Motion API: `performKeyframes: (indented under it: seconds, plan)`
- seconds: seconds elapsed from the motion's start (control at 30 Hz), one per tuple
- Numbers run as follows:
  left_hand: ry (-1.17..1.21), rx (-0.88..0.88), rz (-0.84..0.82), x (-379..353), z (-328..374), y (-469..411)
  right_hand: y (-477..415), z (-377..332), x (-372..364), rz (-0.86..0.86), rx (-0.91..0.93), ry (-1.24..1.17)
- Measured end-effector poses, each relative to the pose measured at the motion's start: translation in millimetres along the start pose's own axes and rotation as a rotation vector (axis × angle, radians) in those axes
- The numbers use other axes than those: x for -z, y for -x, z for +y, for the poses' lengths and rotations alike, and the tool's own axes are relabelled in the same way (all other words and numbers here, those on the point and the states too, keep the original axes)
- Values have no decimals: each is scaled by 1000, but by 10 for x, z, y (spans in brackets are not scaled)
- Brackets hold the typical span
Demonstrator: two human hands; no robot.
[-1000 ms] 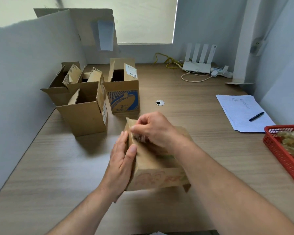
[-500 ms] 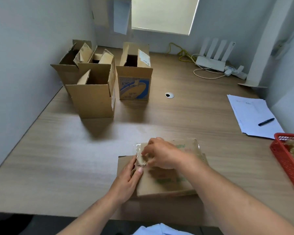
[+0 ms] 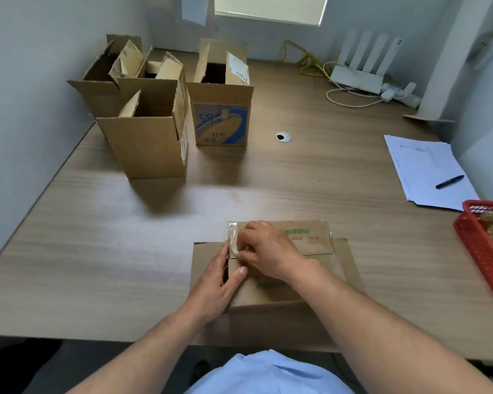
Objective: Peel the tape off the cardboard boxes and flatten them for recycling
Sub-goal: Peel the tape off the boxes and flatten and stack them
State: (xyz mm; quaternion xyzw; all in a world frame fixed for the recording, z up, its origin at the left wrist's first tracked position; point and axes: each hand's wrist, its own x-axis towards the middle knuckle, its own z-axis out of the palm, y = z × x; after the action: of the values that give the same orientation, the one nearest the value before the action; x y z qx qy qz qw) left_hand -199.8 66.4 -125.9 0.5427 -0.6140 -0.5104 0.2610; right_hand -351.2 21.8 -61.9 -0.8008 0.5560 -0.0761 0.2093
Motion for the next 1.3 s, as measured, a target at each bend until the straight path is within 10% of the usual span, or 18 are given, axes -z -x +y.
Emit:
performKeyframes:
  seconds: [0.6,1.03,1.3]
  plan:
    - [-90,42,-74,-11,13,6,-22,59,-17,177,-529,-1116]
    - [-315,46,-105,10,119,-11,-297,-197,83,24,-420,21]
    - [-240,56,-130,1,152,-13,-382,-214,53,21,-493,-88]
